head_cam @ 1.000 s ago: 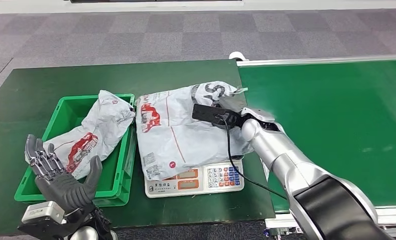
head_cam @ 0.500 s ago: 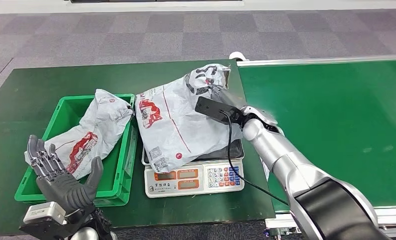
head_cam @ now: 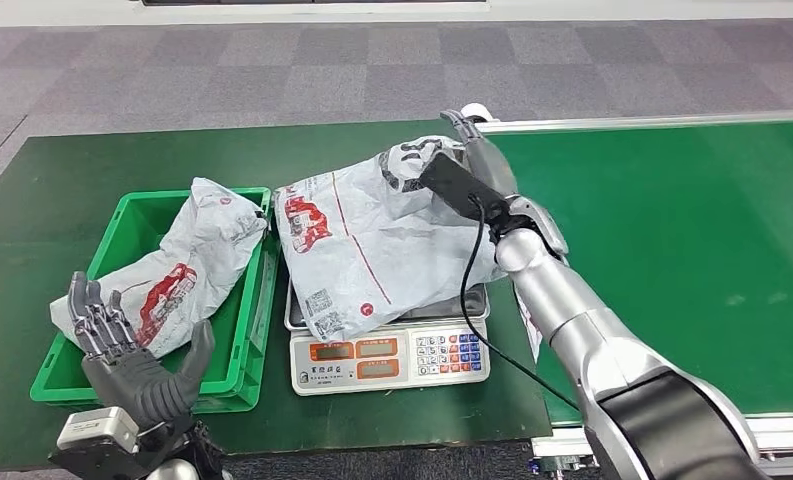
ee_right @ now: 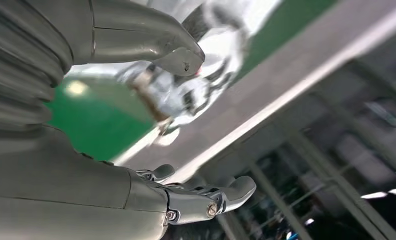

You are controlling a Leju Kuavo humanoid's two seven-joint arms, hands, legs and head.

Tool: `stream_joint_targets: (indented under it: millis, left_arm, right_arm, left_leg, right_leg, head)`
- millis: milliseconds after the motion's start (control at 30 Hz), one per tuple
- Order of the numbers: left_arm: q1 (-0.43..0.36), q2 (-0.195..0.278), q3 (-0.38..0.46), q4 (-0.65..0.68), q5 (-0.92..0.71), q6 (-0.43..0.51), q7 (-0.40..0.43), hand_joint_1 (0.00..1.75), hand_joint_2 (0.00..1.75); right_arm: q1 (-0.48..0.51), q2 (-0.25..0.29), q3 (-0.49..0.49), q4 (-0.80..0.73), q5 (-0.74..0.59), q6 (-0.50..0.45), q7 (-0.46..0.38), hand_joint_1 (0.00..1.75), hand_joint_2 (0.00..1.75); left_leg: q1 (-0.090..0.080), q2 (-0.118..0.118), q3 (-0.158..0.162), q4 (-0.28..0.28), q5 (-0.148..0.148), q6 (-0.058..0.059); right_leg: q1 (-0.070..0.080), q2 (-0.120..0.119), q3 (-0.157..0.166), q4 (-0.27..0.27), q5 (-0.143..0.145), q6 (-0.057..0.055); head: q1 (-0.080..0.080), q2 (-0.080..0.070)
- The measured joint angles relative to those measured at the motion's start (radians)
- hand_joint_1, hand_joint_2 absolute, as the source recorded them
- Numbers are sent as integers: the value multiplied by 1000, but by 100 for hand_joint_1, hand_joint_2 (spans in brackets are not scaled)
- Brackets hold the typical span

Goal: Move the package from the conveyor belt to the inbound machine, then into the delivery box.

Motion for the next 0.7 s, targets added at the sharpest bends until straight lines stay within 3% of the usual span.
stream_joint_targets:
  millis: [133,300,367,567,700]
  left_arm:
    - [-6,3,0,31,-3,-38,0,0,175]
    - [-31,9,0,67,-4,-66,0,0,175]
    - [-40,11,0,81,0,-78,0,0,175]
    - [-85,16,0,161,-5,-214,1,0,175]
    - [-206,21,-4,306,-82,-303,11,0,175]
  right_arm:
    - [112,-23,-63,-128,-162,153,-76,0,175]
    - [234,-52,-106,-239,-328,394,-87,0,175]
    - [266,-60,-123,-269,-382,439,-112,0,175]
    - [389,-68,-199,-454,-447,237,-180,0,175]
    - [531,-67,-241,-641,-454,74,-261,0,175]
  left_leg:
    - [0,0,0,0,0,0]
    - [0,0,0,0,-1,0]
    - [0,0,0,0,-1,0]
    - [0,-3,0,0,-1,0]
    - [0,-5,-1,0,-1,0]
  right_leg:
    - [0,0,0,0,0,0]
    - [0,0,0,0,0,0]
    - [0,0,-1,0,0,0]
    - [0,-3,1,0,-1,0]
    - [0,-5,0,0,-1,0]
  head:
    - [0,0]
    - [0,0]
    - [0,0]
    - [0,0]
    - [0,0]
